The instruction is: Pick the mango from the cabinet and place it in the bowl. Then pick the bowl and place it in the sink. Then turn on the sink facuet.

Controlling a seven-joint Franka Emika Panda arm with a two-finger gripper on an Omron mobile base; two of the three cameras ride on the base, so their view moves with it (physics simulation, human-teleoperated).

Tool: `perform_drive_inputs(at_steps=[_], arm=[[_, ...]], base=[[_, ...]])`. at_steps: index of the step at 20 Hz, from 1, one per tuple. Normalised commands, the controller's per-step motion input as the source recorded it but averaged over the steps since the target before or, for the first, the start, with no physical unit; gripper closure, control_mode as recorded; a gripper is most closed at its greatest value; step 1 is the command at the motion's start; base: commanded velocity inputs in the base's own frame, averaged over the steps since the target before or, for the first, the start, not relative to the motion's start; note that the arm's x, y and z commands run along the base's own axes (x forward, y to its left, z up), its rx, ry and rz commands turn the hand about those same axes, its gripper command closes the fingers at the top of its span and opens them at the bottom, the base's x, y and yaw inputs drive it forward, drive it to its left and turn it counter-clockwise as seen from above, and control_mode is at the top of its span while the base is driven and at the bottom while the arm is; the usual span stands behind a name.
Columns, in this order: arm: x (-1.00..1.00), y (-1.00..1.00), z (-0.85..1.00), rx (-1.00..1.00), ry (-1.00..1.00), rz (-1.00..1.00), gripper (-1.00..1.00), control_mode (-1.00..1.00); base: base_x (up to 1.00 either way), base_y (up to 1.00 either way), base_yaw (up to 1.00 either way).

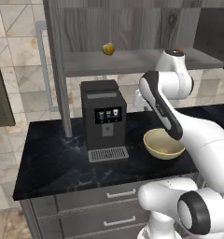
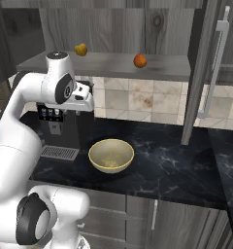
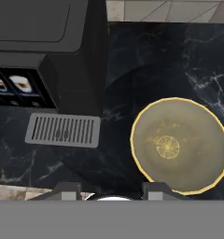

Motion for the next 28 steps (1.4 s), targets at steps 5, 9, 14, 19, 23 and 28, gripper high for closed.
perform_drive_inputs(at_steps=[5, 9, 14, 19, 23, 28], arm=[[-0.13, -0.07, 0.0, 0.02, -0.02, -0.01, -1.0, -1.0], [-0.14, -0.03, 0.19, -0.01, -0.25, -0.09, -1.0, -1.0], [-0.3, -0.36, 0.45, 0.0, -0.35, -0.05, -1.0, -1.0], [-0.33, -0.33, 0.27, 0.01, -0.29, -0.03, -1.0, -1.0], [-0.35, -0.07, 0.01, 0.0, -0.23, -0.04, -1.0, -1.0], [-0.36, -0.02, 0.04, 0.0, -0.29, -0.05, -1.0, -1.0]], base=[[0.0, 0.0, 0.0], [0.0, 0.0, 0.0], [0.0, 0.0, 0.0], [0.0, 0.0, 0.0], [0.0, 0.0, 0.0], [0.0, 0.0, 0.0]])
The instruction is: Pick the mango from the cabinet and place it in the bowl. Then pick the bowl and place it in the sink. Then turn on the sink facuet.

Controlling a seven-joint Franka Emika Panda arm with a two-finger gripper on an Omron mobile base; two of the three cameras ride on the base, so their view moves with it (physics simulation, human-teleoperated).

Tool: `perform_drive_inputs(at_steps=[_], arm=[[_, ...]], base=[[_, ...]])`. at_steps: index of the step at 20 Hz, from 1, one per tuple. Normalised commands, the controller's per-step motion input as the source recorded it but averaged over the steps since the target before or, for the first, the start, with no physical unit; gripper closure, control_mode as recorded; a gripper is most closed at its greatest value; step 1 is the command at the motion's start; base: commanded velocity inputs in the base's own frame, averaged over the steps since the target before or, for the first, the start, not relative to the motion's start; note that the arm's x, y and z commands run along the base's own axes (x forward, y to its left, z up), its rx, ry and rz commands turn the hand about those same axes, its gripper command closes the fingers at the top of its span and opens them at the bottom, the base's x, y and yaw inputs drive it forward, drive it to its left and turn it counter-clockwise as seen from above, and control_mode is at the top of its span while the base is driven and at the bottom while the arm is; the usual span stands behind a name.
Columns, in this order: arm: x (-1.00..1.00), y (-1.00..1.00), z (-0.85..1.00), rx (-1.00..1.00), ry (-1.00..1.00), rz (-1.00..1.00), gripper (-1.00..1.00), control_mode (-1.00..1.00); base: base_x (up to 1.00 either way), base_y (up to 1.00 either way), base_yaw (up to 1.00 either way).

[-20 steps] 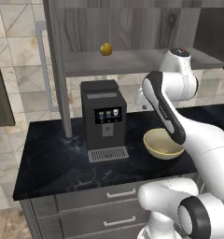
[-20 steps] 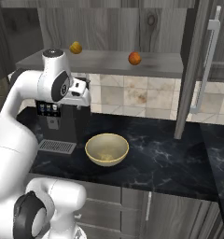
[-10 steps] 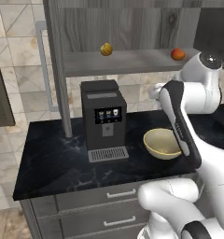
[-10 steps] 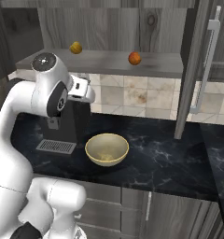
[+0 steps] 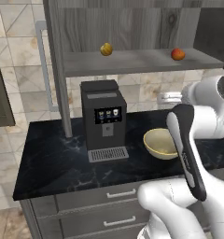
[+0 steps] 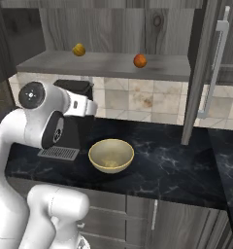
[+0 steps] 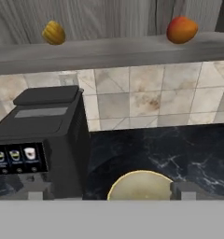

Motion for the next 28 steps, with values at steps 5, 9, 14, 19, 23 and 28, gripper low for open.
perform_drive_inputs(at_steps=[5, 9, 14, 19, 23, 28], arm=[[-0.08, -0.14, 0.55, 0.0, -0.34, -0.11, -1.0, -1.0], [0.03, -0.2, 0.78, 0.0, -0.2, -0.15, -1.0, -1.0], [0.25, -0.22, 0.92, 0.0, -0.08, -0.16, -1.0, -1.0], [0.45, -0.34, 0.85, 0.0, 0.0, -0.18, -1.0, -1.0], [0.71, -0.44, 0.43, 0.01, 0.19, -0.16, -1.0, -1.0], [0.99, -0.38, -0.09, 0.08, 0.42, -0.05, -1.0, -1.0]], base=[[0.0, 0.0, 0.0], [0.0, 0.0, 0.0], [0.0, 0.0, 0.0], [0.0, 0.0, 0.0], [0.0, 0.0, 0.0], [0.0, 0.0, 0.0]])
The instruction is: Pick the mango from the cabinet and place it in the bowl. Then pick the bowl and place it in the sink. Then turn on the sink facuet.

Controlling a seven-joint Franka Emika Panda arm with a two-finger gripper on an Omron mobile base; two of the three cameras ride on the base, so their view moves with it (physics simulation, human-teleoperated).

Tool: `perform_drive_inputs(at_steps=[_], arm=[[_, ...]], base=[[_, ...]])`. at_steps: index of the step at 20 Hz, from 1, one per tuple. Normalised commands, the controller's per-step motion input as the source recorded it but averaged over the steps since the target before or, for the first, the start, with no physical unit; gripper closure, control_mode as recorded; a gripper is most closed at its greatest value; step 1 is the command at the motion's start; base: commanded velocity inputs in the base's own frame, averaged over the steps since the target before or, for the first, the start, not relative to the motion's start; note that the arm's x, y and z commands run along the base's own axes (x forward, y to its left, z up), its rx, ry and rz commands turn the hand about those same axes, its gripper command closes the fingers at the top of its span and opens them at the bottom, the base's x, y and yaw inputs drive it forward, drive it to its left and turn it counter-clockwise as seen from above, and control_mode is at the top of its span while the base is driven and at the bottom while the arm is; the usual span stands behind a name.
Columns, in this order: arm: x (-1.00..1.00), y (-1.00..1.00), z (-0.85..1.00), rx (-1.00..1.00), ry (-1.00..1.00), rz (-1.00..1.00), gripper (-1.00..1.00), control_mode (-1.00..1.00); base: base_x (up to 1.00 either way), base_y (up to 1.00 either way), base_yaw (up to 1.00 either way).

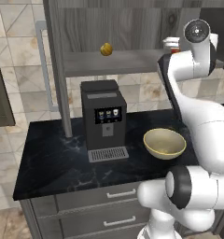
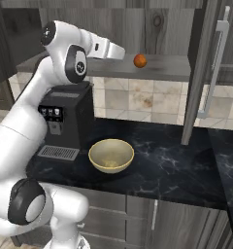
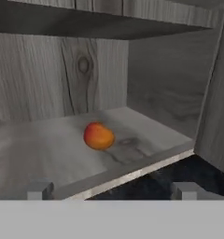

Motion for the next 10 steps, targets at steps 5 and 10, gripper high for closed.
perform_drive_inputs(at_steps=[5, 10], arm=[[0.79, -0.32, -0.39, 0.15, 0.31, 0.0, -1.0, -1.0], [0.45, -0.18, -0.3, 0.14, 0.04, 0.0, -1.0, -1.0]], base=[[0.0, 0.0, 0.0], [0.0, 0.0, 0.0]])
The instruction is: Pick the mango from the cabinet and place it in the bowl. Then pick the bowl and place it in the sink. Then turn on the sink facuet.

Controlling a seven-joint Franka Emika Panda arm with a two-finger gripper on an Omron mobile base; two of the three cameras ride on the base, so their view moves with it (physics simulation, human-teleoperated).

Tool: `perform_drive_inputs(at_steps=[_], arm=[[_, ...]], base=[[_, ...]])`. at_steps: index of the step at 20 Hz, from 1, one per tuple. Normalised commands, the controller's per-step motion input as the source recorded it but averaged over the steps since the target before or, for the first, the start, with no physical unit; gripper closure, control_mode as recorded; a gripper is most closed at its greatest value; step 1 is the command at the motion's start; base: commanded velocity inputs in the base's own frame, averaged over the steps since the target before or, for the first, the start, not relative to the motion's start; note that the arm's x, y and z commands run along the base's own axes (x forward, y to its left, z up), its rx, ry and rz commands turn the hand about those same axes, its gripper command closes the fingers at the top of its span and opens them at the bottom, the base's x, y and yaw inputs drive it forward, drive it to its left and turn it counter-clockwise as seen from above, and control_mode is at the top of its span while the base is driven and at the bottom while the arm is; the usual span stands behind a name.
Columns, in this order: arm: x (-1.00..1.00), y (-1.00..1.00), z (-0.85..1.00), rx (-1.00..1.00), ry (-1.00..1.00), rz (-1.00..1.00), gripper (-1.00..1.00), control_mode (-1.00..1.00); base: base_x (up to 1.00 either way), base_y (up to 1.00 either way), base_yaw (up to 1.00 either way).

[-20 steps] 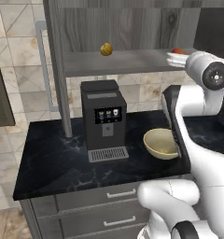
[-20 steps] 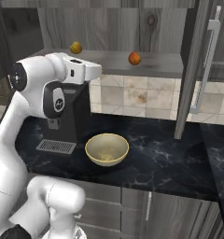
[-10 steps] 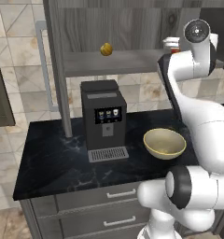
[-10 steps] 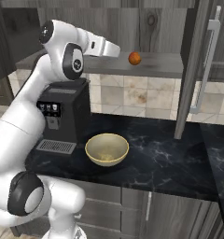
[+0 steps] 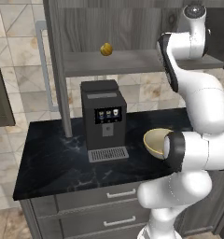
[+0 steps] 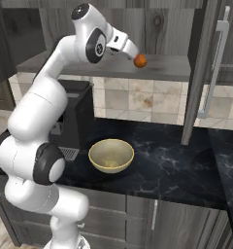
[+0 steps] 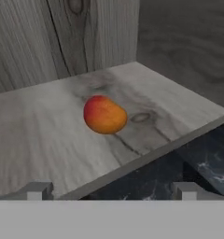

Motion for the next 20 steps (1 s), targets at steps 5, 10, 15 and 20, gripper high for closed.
perform_drive_inputs(at_steps=[5, 10, 15, 20], arm=[[0.45, -0.04, -0.08, 0.03, -0.01, 0.0, -1.0, -1.0], [0.64, -0.03, -0.2, 0.0, -0.02, 0.0, -1.0, -1.0], [0.68, -0.18, -0.37, 0.0, 0.0, 0.0, -1.0, -1.0], [0.48, -0.34, -0.15, 0.0, 0.0, 0.0, -1.0, -1.0]], base=[[0.0, 0.0, 0.0], [0.0, 0.0, 0.0], [0.0, 0.0, 0.0], [0.0, 0.0, 0.0]])
